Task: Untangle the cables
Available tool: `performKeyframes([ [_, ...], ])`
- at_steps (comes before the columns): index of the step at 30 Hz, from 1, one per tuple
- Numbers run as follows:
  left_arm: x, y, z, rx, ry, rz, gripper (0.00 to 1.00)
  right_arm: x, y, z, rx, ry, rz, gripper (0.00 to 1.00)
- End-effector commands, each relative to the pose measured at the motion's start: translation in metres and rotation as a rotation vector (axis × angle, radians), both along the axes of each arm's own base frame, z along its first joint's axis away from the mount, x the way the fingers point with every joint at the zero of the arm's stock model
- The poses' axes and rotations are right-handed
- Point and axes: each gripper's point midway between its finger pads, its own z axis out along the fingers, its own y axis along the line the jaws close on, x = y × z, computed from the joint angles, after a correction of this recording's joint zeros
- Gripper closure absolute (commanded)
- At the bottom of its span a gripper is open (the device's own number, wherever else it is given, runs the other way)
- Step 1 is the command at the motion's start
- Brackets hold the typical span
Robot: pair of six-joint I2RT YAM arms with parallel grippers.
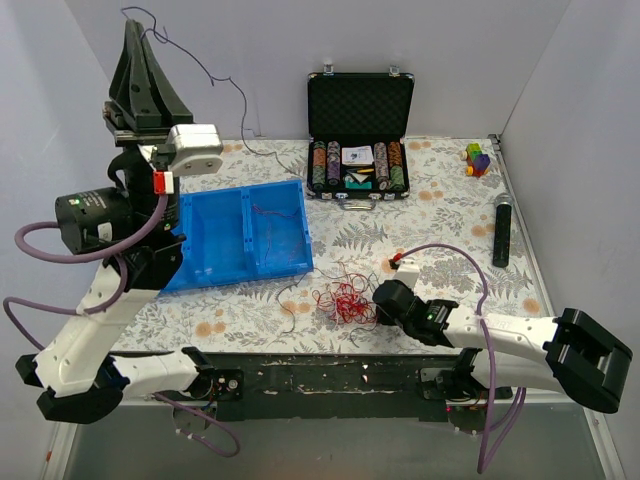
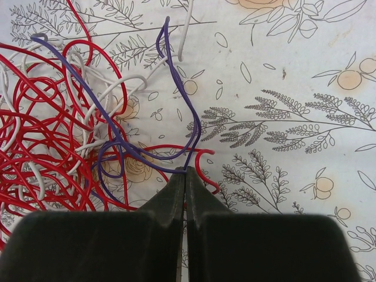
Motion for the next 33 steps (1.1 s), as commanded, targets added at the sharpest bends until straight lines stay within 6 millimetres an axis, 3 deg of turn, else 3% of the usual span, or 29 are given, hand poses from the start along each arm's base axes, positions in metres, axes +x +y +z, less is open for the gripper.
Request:
performKeyframes([
  [1,0.014,0.006,-0.026,-0.027,0.120,-0.006,1.00,-0.011,-0.013,-0.014,-0.047,0.046,0.009,0.99],
  [4,0.036,0.004,-0.031,-0.115,0.261,-0.065,1.00,-0.012,-0.014,-0.017,-0.042,0.050,0.007,0.99],
  [8,0.091,-0.001,-0.053,-0.171,0.460,0.012,1.00,-0.013,-0.014,-0.017,-0.038,0.051,0.006,0.99],
  [12,0.133,0.018,-0.078,-0.235,0.614,0.028,1.00,-0.012,-0.014,-0.016,-0.038,0.048,0.007,0.99],
  [14,0.149,0.028,-0.100,-0.247,0.663,0.040,1.00,-0.012,-0.013,-0.015,-0.032,0.047,0.007,0.99],
  [20,0.164,0.034,-0.170,-0.222,0.751,0.011,1.00,-0.014,-0.014,-0.015,-0.018,0.047,0.004,0.99],
  [27,0.182,0.061,-0.213,-0.239,0.797,0.037,1.00,-0.015,-0.016,-0.013,-0.005,0.042,-0.003,0.99],
  [31,0.179,0.063,-0.202,-0.235,0.767,0.018,1.00,-0.015,-0.017,-0.015,-0.014,0.045,-0.002,0.99],
  [33,0.174,0.061,-0.175,-0.228,0.686,-0.003,1.00,-0.015,-0.016,-0.015,-0.014,0.048,0.000,0.99],
])
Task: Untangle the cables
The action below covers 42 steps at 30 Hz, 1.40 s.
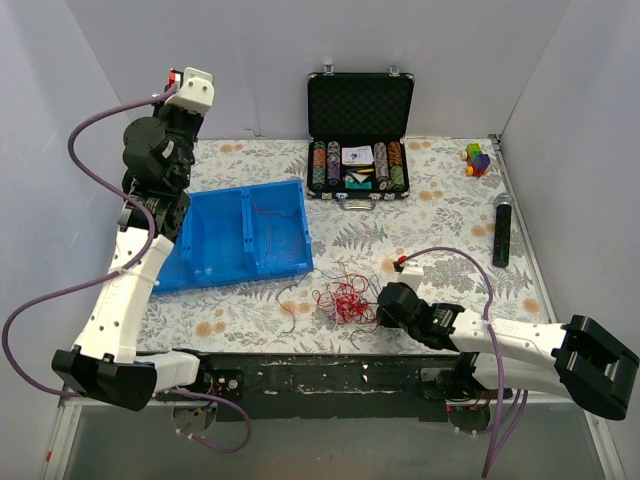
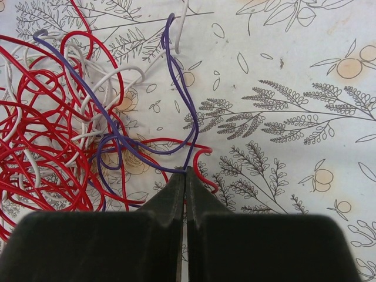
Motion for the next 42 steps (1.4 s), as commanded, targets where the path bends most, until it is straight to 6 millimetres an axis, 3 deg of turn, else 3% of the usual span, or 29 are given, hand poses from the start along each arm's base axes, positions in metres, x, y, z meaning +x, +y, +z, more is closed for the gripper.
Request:
performKeyframes([
  [1,-0.034,-0.005,0.089,-0.039,-0.256,-0.071,1.00,-0.010,-0.013,-0.015,-0.058,0.049,0.004,0.99],
  [5,-0.055,-0.001,0.143,-0.027,-0.414,-0.075,1.00,-0.010,-0.010,-0.016,-0.052,0.055,0.008,0.99],
  [9,-0.072,-0.007,0.159,-0.002,-0.474,-0.118,1.00,-0.010,-0.010,-0.016,-0.055,0.055,0.011,0.99],
  [16,-0.065,-0.008,0.121,-0.008,-0.381,-0.123,1.00,-0.010,-0.009,-0.015,-0.047,0.056,0.009,0.99],
  [22,-0.048,-0.006,0.064,-0.001,-0.262,-0.092,1.00,-0.012,-0.012,-0.016,-0.042,0.057,0.005,0.99],
  [25,-0.046,-0.004,0.055,-0.012,-0.250,-0.082,1.00,-0.014,-0.013,-0.018,-0.040,0.062,0.003,0.99],
  [28,-0.047,-0.004,0.074,-0.028,-0.294,-0.082,1.00,-0.015,-0.014,-0.020,-0.039,0.064,0.002,0.99],
  [35,-0.055,-0.006,0.157,-0.084,-0.479,-0.105,1.00,-0.015,-0.012,-0.020,-0.034,0.066,0.009,0.99],
  [38,-0.053,-0.005,0.166,-0.097,-0.492,-0.106,1.00,-0.015,-0.010,-0.020,-0.033,0.068,0.013,0.99],
  [42,-0.052,-0.006,0.147,-0.093,-0.453,-0.109,1.00,-0.015,-0.010,-0.020,-0.029,0.067,0.013,0.99],
])
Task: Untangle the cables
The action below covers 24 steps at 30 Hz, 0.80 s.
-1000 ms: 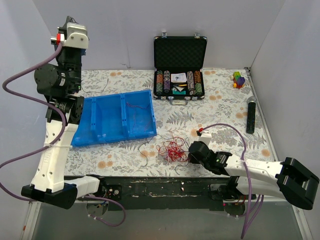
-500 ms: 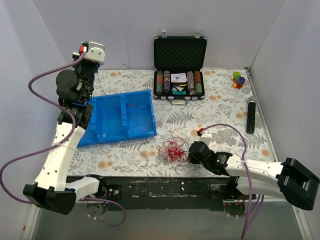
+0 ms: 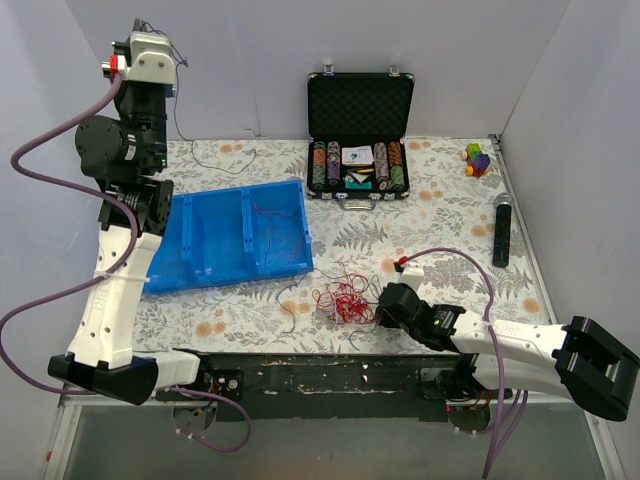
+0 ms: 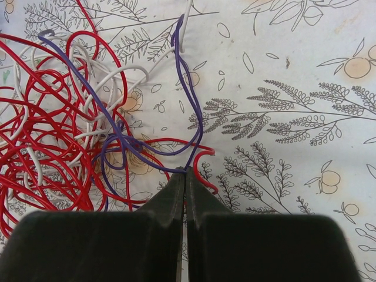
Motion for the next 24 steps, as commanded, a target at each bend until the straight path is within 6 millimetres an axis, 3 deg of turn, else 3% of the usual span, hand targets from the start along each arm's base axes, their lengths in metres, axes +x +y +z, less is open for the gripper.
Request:
performKeyframes([
  [1,-0.006,0.001,-0.015,-0.007,0.023,-0.009,1.00,-0.014,-0.013,-0.020,-0.055,0.068,0.010,0.99],
  [7,-0.004,-0.001,-0.051,-0.008,0.116,-0.029,1.00,-0.014,-0.012,-0.019,-0.048,0.066,0.012,0.99],
  [12,0.001,-0.005,-0.106,0.021,0.233,-0.039,1.00,-0.015,-0.012,-0.020,-0.052,0.069,0.014,0.99],
  [24,-0.006,-0.003,-0.171,0.031,0.379,-0.043,1.00,-0.014,-0.011,-0.020,-0.049,0.070,0.014,0.99],
])
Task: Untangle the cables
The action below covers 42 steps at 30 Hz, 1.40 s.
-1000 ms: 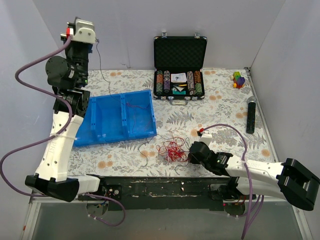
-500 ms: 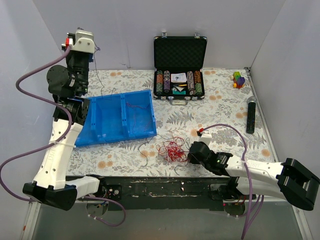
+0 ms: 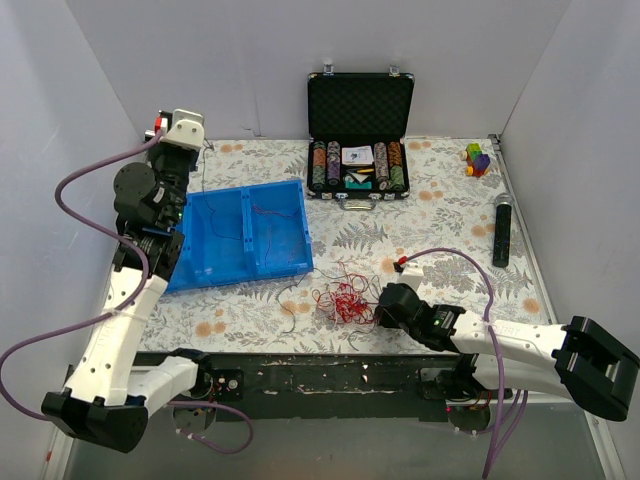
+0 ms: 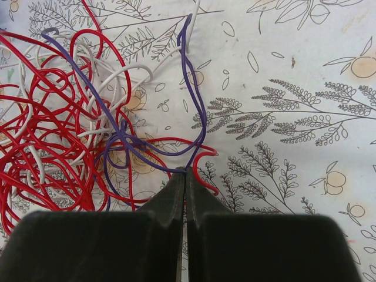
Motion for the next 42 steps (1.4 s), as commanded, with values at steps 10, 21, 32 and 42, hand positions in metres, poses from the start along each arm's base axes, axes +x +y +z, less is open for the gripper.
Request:
performKeyframes([
  [10,0.016,-0.020,-0.155,0.019,0.414,-0.078,1.00,-0.013,-0.011,-0.019,-0.057,0.069,0.013,0.99],
  [21,0.022,-0.014,-0.272,0.036,0.686,-0.025,1.00,-0.013,-0.016,-0.016,-0.058,0.058,0.003,0.99],
  [32,0.017,-0.003,-0.336,0.102,0.880,0.020,0.73,-0.011,-0.013,-0.011,-0.050,0.049,0.004,0.99],
  [42,0.035,-0.006,-0.256,0.084,0.728,-0.001,0.15,-0.011,-0.013,-0.005,-0.033,0.034,0.004,0.99],
])
